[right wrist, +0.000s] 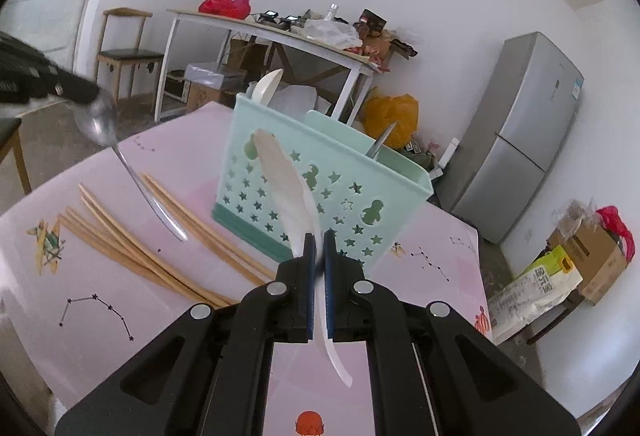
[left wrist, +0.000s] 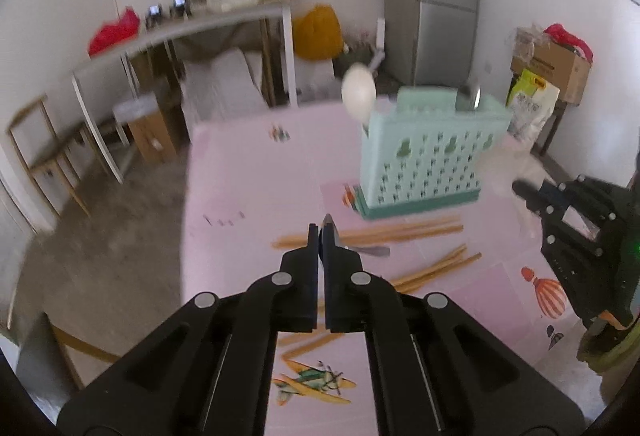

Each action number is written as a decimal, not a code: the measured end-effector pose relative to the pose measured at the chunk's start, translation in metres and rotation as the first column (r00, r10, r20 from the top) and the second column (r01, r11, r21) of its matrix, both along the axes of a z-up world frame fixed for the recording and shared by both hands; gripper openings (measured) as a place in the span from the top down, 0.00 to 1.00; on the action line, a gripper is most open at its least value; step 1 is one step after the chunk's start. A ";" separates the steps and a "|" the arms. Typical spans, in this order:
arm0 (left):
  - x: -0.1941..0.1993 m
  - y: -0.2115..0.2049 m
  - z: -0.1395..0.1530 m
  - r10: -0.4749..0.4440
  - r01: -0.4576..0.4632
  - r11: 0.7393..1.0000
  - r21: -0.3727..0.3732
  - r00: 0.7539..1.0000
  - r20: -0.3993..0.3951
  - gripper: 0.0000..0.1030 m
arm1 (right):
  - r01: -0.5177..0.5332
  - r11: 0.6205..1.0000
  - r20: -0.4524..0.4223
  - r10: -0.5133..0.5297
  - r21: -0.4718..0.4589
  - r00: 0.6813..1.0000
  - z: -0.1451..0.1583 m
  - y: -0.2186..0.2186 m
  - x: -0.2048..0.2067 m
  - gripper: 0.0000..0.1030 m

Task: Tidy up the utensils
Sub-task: 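Grasp the metal spoon with the left gripper and drop it into the holder while right lifts the spatula, then lower the white spatula into the green holder and open the right gripper, then move both grippers toward the loose wooden chopsticks, then close the left gripper on one wooden chopstick while the right gripper closes on another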

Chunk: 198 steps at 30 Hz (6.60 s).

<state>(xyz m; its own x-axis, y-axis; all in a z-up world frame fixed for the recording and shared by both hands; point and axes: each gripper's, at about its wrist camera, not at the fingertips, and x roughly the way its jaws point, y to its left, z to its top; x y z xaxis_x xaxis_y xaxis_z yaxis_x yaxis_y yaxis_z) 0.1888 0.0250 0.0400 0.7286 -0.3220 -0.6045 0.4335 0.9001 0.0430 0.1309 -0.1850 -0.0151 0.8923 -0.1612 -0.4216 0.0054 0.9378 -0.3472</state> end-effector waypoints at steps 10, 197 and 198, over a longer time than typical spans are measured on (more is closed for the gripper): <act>-0.012 0.021 0.088 0.000 0.041 0.987 -0.155 0.967 0.253 0.99 | 0.029 0.999 0.026 -0.030 0.033 0.999 0.008 -0.002 -0.005 0.96; 0.008 -0.043 -0.106 -0.158 0.156 0.987 -0.031 0.943 -0.293 0.82 | 0.205 0.790 -0.426 0.078 0.578 0.901 -0.093 -0.015 0.026 0.92; 0.008 -0.044 -0.106 -0.146 0.151 0.989 -0.004 0.950 -0.277 0.82 | 0.203 0.788 -0.424 0.081 0.582 0.902 -0.094 -0.016 0.025 0.92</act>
<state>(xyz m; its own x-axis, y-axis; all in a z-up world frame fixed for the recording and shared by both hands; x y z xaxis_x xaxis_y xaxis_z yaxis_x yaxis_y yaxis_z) 0.1972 -0.0192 -0.0658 0.4772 -0.4015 -0.7817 0.5592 0.8249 -0.0824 0.1564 -0.2011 -0.1086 0.6112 0.2024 -0.7651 0.0633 0.9512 0.3021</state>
